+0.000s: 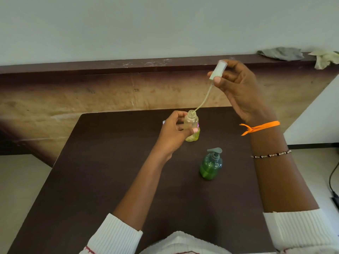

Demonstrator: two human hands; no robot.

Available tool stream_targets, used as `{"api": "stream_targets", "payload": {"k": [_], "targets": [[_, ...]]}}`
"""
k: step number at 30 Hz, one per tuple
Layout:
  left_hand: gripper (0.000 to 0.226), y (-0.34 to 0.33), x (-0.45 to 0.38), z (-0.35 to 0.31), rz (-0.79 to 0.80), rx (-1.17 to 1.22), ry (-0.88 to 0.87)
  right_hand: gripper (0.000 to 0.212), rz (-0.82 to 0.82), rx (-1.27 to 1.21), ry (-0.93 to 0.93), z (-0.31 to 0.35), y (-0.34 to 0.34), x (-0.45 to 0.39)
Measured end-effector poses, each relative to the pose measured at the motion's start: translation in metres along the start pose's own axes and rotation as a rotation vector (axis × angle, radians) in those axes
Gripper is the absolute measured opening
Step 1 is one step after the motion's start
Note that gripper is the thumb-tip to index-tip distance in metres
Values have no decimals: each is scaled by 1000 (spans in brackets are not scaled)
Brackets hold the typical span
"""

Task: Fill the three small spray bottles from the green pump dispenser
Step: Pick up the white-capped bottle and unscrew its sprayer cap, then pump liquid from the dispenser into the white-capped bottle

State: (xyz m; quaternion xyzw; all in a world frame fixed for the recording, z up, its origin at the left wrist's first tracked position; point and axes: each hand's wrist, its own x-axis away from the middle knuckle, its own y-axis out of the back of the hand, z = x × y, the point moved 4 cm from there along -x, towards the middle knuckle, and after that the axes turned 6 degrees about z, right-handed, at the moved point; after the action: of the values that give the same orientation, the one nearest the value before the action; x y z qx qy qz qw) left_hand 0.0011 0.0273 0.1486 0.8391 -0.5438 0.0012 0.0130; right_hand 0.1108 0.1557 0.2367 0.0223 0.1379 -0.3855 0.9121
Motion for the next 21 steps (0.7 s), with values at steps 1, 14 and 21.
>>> {"api": "stream_targets", "payload": {"k": [1, 14, 21], "targets": [[42, 0, 0, 2, 3, -4, 0, 34, -7, 10, -2, 2, 2, 0], [37, -3, 4, 45, 6, -72, 137, 31, -222, 250, -447, -88, 85, 37], [41, -11, 13, 76, -13, -101, 225, 37, -86, 666, -899, -203, 96, 103]]}}
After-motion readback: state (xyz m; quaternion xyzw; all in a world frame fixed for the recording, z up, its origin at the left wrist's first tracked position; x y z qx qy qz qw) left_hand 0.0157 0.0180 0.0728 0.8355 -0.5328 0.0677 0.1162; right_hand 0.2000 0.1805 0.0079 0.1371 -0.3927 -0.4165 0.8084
